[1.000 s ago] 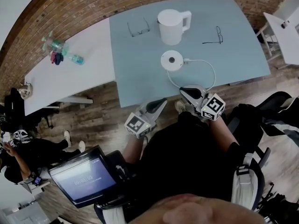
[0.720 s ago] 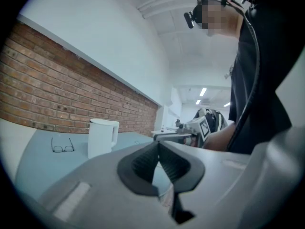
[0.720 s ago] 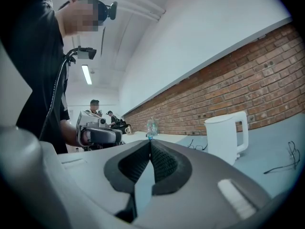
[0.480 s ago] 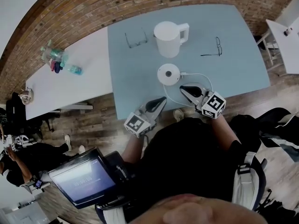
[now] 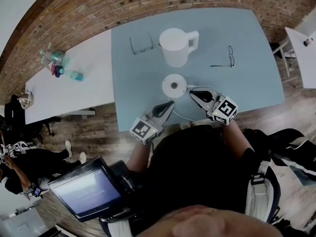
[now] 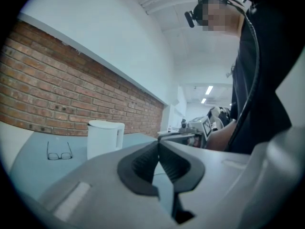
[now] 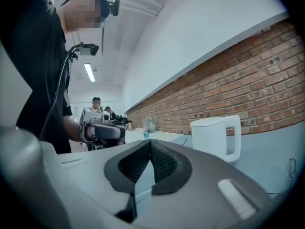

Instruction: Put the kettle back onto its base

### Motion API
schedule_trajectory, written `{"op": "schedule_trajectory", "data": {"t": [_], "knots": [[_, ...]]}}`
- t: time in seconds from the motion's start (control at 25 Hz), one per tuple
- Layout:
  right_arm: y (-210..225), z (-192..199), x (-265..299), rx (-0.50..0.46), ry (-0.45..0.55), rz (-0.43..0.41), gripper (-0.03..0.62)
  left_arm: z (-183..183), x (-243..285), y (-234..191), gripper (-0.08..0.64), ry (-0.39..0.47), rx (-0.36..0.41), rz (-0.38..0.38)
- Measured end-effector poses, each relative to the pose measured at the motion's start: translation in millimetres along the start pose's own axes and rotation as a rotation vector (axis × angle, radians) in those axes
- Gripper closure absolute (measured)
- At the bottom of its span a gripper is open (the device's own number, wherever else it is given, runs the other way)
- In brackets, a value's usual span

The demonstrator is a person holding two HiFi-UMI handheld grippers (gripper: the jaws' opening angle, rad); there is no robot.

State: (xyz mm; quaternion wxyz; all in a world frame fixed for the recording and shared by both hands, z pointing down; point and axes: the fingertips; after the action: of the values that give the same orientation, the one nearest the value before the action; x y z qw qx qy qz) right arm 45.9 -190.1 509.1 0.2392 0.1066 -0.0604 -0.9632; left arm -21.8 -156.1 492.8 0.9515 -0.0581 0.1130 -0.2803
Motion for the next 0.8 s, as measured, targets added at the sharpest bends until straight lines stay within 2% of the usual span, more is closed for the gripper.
{"op": "schedule_trajectory", "data": {"t": [0.44,0.8], "knots": [[38,6,1,0.033,-0.008,-0.015,0.589,10,21,-13,0.558,-0.036,0.000,-0.044],[60,7,7,0.032,0.003,-0.024,0.589,14,26,-20,0.558,-0.031,0.018,-0.064]]}}
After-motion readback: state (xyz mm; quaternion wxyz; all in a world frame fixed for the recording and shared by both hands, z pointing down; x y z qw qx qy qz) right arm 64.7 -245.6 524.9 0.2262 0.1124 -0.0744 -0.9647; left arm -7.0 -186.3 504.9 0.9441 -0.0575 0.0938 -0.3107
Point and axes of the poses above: the fingertips, and each gripper's own axes: x forward along the fingers, y to its right, z out of its underside, and after that the axes turned 14 degrees about y, right-handed
